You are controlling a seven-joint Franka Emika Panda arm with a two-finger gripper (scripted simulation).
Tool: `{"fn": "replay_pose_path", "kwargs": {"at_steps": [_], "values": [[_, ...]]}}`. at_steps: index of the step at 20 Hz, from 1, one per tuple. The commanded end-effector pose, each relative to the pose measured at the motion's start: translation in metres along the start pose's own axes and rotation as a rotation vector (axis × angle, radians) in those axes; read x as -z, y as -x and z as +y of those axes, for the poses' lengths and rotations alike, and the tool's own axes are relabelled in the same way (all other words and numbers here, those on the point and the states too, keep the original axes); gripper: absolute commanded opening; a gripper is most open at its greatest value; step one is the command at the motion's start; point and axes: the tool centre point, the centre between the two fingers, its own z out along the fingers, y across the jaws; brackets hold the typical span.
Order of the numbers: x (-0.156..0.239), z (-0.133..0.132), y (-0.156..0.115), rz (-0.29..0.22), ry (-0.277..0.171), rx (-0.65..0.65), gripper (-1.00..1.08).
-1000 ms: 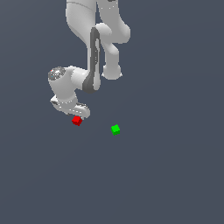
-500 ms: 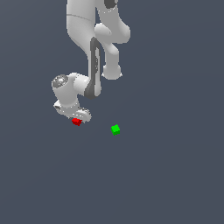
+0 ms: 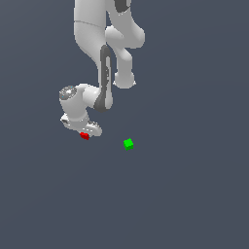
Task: Stack the red cube on top of the green cube.
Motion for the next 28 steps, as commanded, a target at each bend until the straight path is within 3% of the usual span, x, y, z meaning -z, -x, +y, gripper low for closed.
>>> {"fn": "replay_pose_path", "kwargs": {"at_steps": [1,12,28], "values": [[0.0,0.0,0.0,0.001,0.0,0.0,-1.0],[0.01,0.0,0.0,0.0,0.0,0.0,-1.0],[0.092,0.0,0.001,0.0,0.0,0.0,-1.0]]}}
